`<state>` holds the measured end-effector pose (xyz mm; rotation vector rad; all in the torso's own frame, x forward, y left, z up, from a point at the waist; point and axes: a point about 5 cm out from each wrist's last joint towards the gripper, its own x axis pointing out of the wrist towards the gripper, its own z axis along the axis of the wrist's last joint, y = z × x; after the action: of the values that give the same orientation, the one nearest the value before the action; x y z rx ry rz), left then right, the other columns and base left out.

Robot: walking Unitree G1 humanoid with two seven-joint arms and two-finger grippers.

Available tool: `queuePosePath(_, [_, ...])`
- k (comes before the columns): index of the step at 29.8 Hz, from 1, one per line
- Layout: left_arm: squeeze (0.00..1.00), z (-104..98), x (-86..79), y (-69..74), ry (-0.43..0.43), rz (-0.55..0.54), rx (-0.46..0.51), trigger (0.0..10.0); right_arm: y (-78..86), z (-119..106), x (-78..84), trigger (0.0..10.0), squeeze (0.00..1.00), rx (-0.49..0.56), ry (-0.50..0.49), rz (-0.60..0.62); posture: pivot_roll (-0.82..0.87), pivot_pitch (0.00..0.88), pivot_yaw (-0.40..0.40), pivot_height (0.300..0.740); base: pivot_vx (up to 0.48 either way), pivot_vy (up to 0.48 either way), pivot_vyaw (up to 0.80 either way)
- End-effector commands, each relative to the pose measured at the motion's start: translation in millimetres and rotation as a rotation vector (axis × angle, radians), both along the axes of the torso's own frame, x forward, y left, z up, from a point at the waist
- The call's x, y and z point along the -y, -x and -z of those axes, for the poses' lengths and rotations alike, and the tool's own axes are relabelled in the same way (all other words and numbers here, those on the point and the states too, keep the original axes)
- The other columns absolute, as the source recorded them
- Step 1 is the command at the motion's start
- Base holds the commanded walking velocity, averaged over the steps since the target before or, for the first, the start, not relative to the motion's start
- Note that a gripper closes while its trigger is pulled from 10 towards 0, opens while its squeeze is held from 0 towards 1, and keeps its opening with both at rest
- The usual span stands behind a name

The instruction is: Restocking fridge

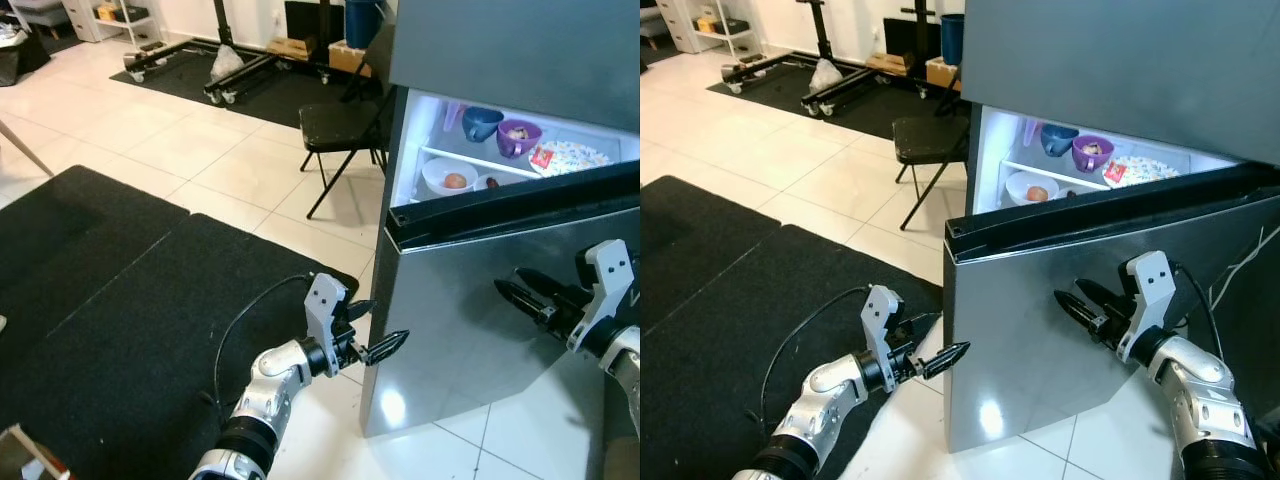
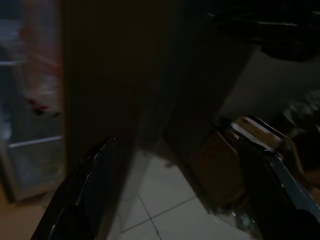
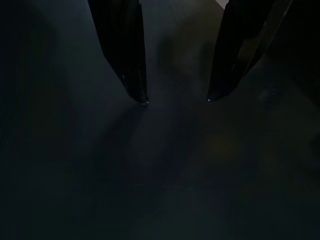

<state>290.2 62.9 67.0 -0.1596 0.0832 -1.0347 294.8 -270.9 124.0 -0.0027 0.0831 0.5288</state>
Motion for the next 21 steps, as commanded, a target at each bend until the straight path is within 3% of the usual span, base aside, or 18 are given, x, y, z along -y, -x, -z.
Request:
queuePosePath(1, [0.0,3.1,2.1,6.1,0.009,0.021,-0.006,10.0,0.5,-2.2,-0.4,10.0,0.0,0.014,-0.017,-0.007,-0.03,0.0,0.001,0.74,0.0,0.0,0.0])
queuePosePath(12, [0.0,2.5,3.0,8.2,0.011,0.028,0.003,10.0,-0.9,-3.7,-2.7,10.0,0.0,0.018,-0.022,-0.021,-0.03,0.0,-0.002,0.74,0.0,0.0,0.0])
queuePosePath(21, [0.0,2.3,3.0,11.1,0.017,0.037,0.008,10.0,-2.4,-4.1,-8.2,10.0,0.0,0.023,-0.031,-0.037,-0.03,0.0,-0.004,0.74,0.281,0.0,0.0])
